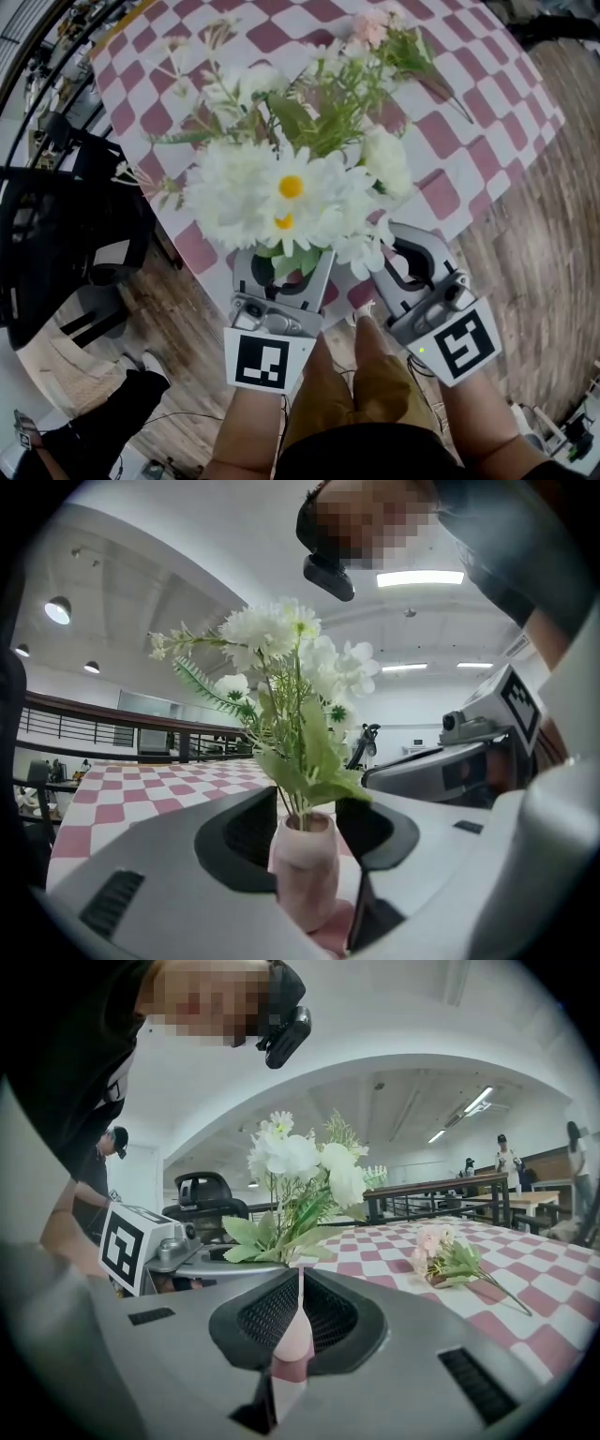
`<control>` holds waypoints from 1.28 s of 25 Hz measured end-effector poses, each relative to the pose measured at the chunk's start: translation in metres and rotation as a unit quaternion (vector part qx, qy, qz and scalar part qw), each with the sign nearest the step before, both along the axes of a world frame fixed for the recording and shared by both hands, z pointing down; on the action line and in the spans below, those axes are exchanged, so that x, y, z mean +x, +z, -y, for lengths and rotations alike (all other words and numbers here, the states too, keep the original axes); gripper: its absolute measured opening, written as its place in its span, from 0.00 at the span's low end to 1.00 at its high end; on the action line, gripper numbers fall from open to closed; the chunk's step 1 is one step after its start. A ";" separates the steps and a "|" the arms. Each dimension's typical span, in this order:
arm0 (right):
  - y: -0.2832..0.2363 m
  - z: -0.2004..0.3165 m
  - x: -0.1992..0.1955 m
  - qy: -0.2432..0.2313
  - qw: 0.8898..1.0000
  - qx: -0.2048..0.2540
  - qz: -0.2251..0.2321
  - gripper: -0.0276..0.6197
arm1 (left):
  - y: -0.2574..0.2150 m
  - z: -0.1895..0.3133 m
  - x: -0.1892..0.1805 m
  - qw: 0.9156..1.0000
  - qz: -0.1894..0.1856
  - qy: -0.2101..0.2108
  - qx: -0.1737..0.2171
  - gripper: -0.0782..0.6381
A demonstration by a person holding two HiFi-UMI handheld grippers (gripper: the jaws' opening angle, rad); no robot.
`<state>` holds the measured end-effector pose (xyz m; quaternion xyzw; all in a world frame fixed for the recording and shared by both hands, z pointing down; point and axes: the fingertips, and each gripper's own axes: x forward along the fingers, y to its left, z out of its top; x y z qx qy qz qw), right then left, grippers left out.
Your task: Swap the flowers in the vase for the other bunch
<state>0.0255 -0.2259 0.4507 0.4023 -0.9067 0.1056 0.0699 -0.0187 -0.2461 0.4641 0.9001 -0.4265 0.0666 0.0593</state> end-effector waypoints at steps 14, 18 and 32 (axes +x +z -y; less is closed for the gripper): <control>0.004 -0.008 -0.001 0.002 1.000 0.002 -0.005 0.11 | 0.012 -0.010 -0.003 1.000 0.013 -0.005 -0.024 0.42; 0.005 -0.010 0.000 0.011 1.000 0.005 -0.021 0.11 | 0.009 -0.012 -0.005 1.000 0.013 -0.007 -0.022 0.43; -0.023 -0.024 0.001 0.012 0.999 0.030 -0.017 0.11 | -0.026 -0.031 -0.011 1.000 0.004 -0.020 -0.001 0.43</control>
